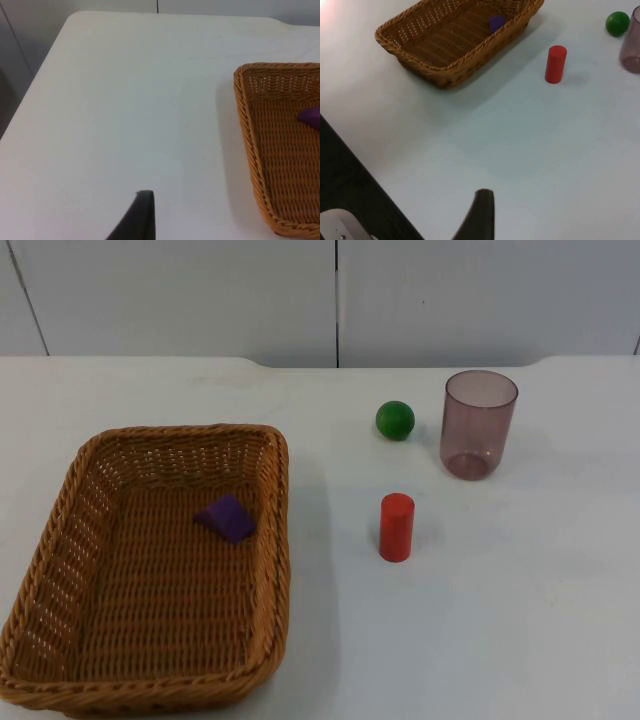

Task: Pick up the basket with the left hand and place the triangular block into the basket with the right hand.

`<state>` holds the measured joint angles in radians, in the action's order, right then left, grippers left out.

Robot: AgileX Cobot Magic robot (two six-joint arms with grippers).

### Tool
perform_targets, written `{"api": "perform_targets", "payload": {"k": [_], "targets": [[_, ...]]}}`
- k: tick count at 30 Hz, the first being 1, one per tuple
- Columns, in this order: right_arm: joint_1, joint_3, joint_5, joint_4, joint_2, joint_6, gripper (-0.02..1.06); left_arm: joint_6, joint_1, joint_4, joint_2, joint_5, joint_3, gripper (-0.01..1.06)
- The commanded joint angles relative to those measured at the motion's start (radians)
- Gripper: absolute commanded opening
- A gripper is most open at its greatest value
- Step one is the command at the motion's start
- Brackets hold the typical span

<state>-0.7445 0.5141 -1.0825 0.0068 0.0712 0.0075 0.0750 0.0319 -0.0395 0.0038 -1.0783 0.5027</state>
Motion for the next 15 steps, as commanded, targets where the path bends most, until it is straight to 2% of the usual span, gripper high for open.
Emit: {"api": "perform_targets", "payload": {"k": [1,2,4,7,15], "targets": [[0.006,0.001,0.003,-0.007,-0.007,0.0,0.79,0.008,-0.006,0.014,-0.004,0.002,-0.004,1.05],[0.006,0.001,0.003,-0.007,-0.007,0.0,0.79,0.008,-0.006,0.014,-0.004,0.002,-0.004,1.05],[0.006,0.001,0.003,-0.007,-0.007,0.0,0.86,0.008,-0.006,0.015,-0.004,0.002,-0.004,1.05],[0.006,0.001,0.003,-0.007,-0.007,0.0,1.05,0.008,-0.006,0.015,-0.004,0.002,-0.004,1.05],[0.006,0.001,0.005,-0.023,-0.007,0.0,1.05,0.008,-0.006,0.014,-0.004,0.003,-0.004,1.05]]}}
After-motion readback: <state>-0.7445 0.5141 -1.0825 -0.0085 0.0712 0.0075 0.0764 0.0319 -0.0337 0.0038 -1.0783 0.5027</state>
